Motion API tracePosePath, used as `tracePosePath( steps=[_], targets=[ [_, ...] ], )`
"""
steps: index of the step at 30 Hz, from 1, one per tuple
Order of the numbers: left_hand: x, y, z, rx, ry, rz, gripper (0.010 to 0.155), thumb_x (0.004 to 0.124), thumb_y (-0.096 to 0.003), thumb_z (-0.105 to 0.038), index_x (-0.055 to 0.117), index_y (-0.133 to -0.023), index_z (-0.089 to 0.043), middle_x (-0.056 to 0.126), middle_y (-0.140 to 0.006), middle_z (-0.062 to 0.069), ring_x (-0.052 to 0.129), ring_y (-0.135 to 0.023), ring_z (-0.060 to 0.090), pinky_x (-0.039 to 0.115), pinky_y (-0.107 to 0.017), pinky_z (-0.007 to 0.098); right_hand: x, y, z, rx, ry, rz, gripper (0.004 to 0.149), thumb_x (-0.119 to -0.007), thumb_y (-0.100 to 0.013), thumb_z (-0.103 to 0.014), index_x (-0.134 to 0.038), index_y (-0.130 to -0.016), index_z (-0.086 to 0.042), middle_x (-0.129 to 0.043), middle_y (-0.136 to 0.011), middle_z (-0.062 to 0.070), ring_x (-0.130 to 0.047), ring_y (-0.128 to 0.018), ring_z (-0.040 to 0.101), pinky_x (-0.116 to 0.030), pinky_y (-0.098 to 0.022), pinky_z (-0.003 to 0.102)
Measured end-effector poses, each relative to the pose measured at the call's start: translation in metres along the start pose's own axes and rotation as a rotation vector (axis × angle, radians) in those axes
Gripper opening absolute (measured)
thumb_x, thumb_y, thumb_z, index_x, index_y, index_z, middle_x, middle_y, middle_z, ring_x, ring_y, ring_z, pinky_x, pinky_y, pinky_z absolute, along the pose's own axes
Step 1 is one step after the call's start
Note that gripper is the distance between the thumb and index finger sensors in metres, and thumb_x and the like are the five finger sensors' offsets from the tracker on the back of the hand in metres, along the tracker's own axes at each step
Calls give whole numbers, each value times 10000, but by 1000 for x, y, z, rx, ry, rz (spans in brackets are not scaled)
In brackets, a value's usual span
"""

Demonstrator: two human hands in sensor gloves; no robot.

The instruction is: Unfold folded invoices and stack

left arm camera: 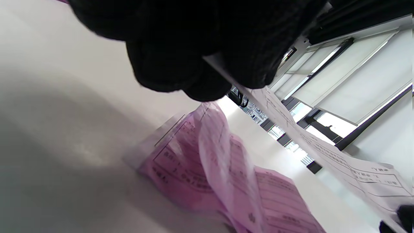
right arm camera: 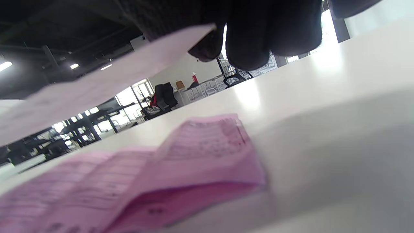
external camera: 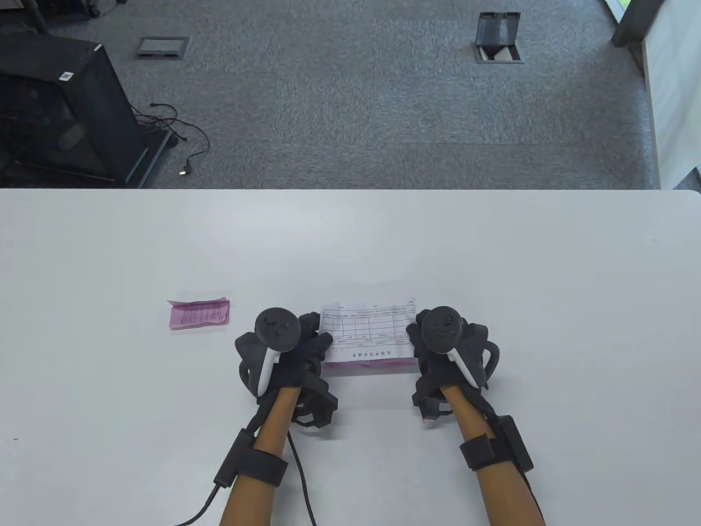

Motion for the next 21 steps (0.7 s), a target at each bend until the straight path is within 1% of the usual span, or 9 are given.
tracePosePath(
  steps=[5, 10, 11, 15, 18, 21],
  targets=[
    [14, -15, -5, -4, -131, 20, 542, 924, -452, -330, 778, -962, -222, 1014, -691, 67, 965, -532, 236, 825, -392, 336, -21, -11, -4, -60, 126, -38, 355, -744, -467, -389, -765, -777, -218, -809, -879, 112, -764, -808, 401, -542, -644, 650],
    [24, -21, -10, -25, -204, 51, 571, 930, -446, -344, 762, -977, -214, 1012, -677, 68, 959, -528, 238, 819, -395, 339, -33, -14, -6, -55, 276, -82, 352, -744, -466, -388, -769, -777, -225, -804, -897, 116, -757, -824, 409, -546, -651, 641],
    [27, -22, -12, -23, -229, 50, 573, 930, -446, -346, 762, -978, -214, 1012, -674, 68, 959, -526, 239, 819, -395, 340, -35, -15, -7, -56, 303, -111, 352, -739, -472, -392, -761, -784, -231, -793, -904, 108, -754, -832, 400, -545, -657, 635],
    [34, -24, -12, -34, -317, 56, 597, 930, -443, -361, 746, -991, -212, 1012, -666, 61, 960, -525, 239, 817, -401, 338, -38, -14, -9, -49, 348, -132, 351, -744, -470, -395, -766, -782, -236, -766, -914, 100, -747, -838, 397, -544, -659, 634],
    [36, -24, -10, -44, -311, 31, 624, 935, -435, -376, 732, -1000, -205, 1001, -639, 44, 954, -495, 224, 813, -398, 338, -41, -14, -10, -56, 383, -150, 349, -743, -471, -405, -752, -784, -250, -731, -927, 85, -737, -843, 401, -539, -661, 636],
    [36, -24, -10, -67, -348, 38, 668, 940, -429, -393, 705, -1019, -187, 991, -627, 29, 948, -489, 212, 812, -398, 342, -41, -14, -11, -75, 394, -149, 348, -738, -473, -409, -746, -785, -258, -725, -929, 77, -729, -846, 409, -533, -660, 640]
  ],
)
Point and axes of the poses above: the tracker on the back of each hand, its own z axis roughly to the little-finger side, its own y axis roughly from the fingertips to the wrist, x = y × z, the point moved 1 cm from there along -y, roughly from the wrist to the fingertips
